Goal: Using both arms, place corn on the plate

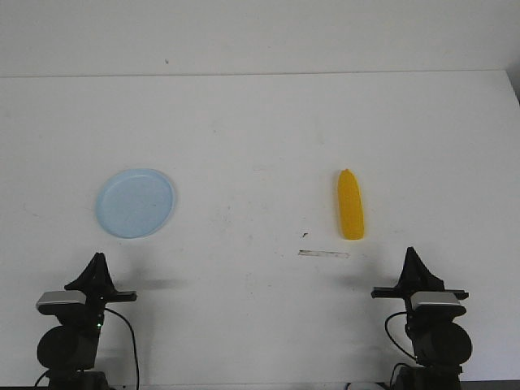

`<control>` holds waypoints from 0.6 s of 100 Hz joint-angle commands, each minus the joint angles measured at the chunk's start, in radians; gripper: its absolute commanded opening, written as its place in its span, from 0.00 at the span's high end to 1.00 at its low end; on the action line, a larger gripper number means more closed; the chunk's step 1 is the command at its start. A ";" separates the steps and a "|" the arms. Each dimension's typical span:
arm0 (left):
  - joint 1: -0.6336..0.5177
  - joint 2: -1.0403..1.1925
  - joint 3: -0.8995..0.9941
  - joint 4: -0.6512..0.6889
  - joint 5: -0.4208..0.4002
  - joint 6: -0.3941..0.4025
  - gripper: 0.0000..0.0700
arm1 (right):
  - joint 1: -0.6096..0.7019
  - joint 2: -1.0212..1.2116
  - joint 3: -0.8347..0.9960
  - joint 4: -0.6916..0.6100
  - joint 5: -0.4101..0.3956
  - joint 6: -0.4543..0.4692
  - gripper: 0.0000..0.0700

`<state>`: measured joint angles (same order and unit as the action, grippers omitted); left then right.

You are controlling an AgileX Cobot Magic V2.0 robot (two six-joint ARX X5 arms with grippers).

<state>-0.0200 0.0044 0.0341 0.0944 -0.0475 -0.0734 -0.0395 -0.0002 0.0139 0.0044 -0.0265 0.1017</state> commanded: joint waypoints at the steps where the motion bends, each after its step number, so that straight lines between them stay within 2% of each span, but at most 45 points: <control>1: 0.000 -0.001 -0.021 0.011 0.001 -0.006 1.00 | 0.000 0.002 -0.001 0.010 0.000 0.002 0.99; 23: 0.000 -0.001 -0.021 0.011 0.001 -0.010 1.00 | 0.000 0.002 -0.001 0.010 0.000 0.002 0.99; 39: 0.000 -0.001 -0.018 0.019 0.000 -0.131 1.00 | 0.000 0.002 -0.001 0.010 0.000 0.002 0.99; 60: 0.000 -0.001 0.027 0.019 -0.002 -0.126 1.00 | 0.000 0.002 -0.001 0.010 0.000 0.002 0.99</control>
<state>-0.0200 0.0044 0.0364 0.0975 -0.0483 -0.1864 -0.0395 -0.0002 0.0139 0.0044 -0.0265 0.1017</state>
